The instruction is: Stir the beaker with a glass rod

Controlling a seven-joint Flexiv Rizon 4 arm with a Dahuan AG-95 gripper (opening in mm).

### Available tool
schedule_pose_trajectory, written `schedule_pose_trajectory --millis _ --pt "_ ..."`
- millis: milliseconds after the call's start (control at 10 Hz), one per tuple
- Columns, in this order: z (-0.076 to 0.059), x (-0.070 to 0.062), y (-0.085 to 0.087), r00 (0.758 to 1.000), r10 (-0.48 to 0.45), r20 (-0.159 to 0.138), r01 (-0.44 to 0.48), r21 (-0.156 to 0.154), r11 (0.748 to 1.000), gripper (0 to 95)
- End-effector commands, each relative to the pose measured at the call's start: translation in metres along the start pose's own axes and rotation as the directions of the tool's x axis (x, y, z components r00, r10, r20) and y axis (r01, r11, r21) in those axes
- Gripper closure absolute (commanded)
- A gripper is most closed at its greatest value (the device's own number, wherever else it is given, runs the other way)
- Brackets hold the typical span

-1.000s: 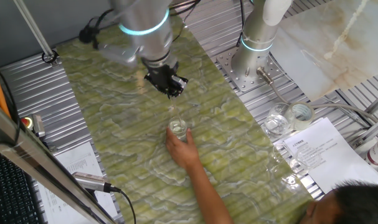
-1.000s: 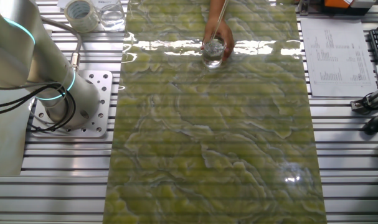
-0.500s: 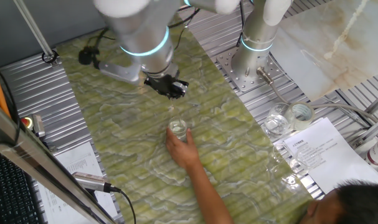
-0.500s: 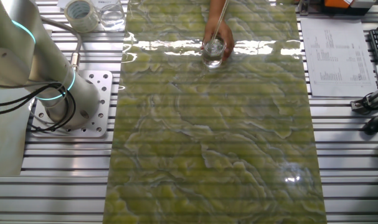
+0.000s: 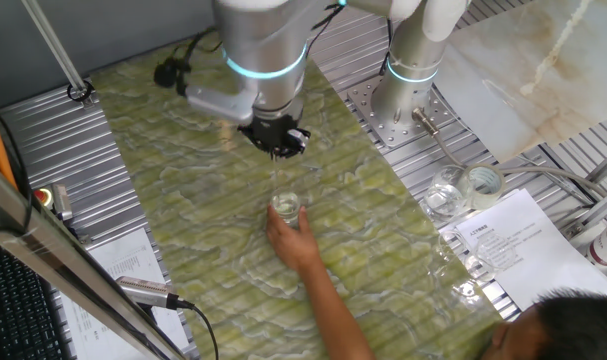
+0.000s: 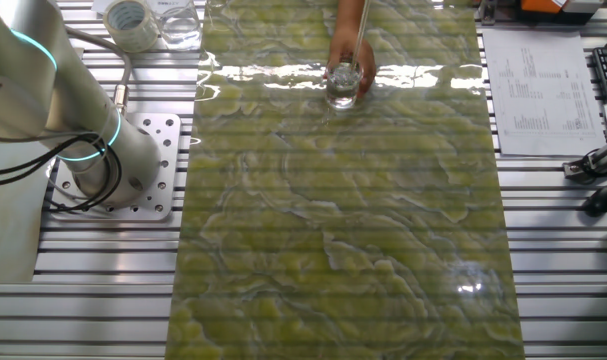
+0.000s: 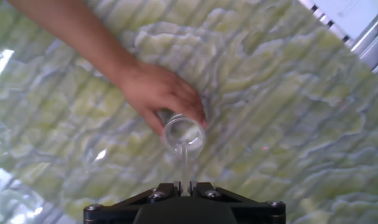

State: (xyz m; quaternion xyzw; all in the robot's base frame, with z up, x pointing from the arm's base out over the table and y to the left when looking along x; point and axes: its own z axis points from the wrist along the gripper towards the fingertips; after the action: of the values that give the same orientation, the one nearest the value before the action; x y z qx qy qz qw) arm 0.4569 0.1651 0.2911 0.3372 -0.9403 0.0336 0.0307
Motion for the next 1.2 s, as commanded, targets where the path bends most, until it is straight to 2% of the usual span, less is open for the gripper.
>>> schedule_pose_trajectory --millis 100,200,300,600,700,800,1200 --pt "0.0003 -0.0016 -0.0002 0.998 0.054 -0.018 -0.055 -0.115 0.992 95.0" --pt "0.0029 -0.0009 -0.0018 0.999 0.032 -0.044 -0.037 -0.124 0.992 95.0" --pt "0.0069 0.0003 -0.0042 0.998 0.01 -0.065 -0.018 -0.114 0.993 95.0" --pt "0.0089 0.0012 -0.0053 0.997 0.003 -0.076 -0.01 -0.103 0.995 95.0" --pt "0.0089 0.0012 -0.0054 0.996 -0.005 -0.087 -0.004 -0.103 0.995 95.0" --pt "0.0089 0.0012 -0.0054 0.994 -0.026 -0.105 0.017 -0.087 0.996 95.0" --pt "0.0087 0.0015 -0.0064 0.994 -0.046 -0.099 0.039 -0.076 0.996 95.0"
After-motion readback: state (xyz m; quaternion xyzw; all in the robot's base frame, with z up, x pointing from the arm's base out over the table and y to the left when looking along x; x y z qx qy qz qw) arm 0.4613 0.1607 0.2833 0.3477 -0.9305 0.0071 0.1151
